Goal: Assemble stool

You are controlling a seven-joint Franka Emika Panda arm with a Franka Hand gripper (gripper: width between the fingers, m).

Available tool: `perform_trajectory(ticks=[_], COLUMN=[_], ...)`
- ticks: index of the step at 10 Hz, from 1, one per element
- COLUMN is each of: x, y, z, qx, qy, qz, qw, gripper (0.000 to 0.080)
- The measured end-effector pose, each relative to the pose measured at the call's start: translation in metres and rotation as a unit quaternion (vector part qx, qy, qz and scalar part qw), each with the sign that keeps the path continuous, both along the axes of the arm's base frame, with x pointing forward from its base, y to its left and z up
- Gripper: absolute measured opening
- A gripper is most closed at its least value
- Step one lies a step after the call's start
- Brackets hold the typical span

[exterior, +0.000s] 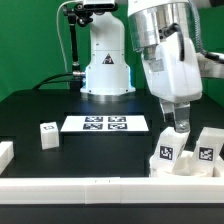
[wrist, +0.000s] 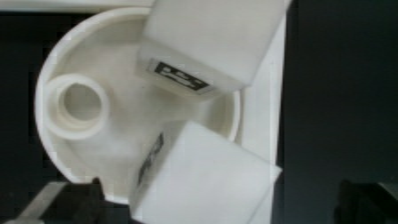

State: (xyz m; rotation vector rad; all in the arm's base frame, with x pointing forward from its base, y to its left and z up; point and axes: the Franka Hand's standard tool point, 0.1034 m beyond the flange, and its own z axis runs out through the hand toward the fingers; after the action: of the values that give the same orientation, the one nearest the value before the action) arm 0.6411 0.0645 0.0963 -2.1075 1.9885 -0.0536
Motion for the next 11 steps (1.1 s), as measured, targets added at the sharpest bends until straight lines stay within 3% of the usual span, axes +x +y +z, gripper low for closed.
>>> perform_trajectory(ticks=[2,4,5,9,11], x=[-0.0006,-0.0004,-0.0009,-0.001,-0.0009], y=[0.0008,0.0033,0.0039,0.0018,0.0002], z=[-0.0003,0.0015,0.0002,-0.0004,-0.0004], qx=[-0.048,-0.078,-0.088,-0.106,-0.118], qy=[-0.011,-0.029,-0.036,-0.046,-0.053], qz=[0.137,0.281,0.343,0.432,0.496], qw=[0.989,0.956,0.935,0.894,0.859], gripper=[0.0648,0.0648,0.0648,0.0648,0.0648])
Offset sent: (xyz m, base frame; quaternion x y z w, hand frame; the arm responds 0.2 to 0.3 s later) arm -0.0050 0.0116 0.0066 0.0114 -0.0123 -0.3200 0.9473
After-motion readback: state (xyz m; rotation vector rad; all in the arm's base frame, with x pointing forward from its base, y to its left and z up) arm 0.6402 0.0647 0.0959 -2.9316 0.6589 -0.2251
